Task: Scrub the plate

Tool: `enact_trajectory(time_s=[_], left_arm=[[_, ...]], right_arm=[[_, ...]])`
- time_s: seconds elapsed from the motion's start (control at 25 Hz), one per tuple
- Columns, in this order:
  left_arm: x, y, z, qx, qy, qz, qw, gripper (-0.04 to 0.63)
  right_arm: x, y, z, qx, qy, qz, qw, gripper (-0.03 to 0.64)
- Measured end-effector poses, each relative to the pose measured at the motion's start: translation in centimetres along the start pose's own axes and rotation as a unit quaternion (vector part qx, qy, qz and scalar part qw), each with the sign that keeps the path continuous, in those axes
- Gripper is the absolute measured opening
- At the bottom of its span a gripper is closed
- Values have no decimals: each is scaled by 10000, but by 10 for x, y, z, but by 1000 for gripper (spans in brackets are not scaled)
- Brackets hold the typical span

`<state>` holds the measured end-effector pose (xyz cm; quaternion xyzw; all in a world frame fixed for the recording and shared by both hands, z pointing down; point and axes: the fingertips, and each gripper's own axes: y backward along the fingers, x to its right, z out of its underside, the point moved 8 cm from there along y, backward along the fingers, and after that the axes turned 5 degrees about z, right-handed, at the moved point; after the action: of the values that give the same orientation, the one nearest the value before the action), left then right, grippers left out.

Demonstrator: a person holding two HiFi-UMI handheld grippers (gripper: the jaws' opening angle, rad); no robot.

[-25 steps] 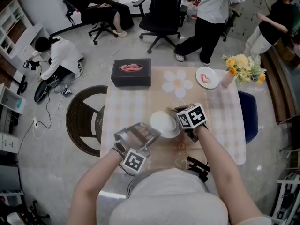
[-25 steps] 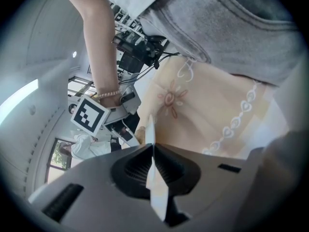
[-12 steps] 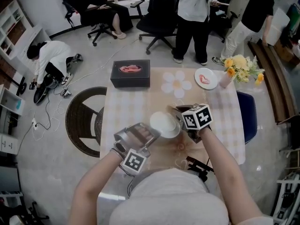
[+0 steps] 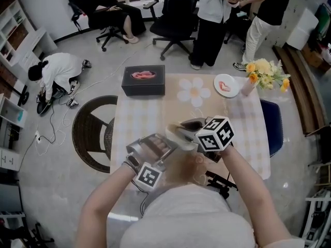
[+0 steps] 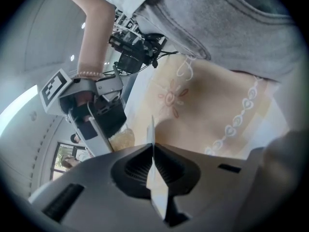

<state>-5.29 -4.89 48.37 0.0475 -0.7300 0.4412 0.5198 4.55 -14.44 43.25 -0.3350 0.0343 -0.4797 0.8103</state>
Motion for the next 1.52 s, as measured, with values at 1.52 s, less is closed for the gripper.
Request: enact_trajectory(time_s=[1.52], left_arm=[[-3,2,-5,199,-119,34,9997,18]], right_arm=[[34,-50,7,-1084,736,633,9893,47]])
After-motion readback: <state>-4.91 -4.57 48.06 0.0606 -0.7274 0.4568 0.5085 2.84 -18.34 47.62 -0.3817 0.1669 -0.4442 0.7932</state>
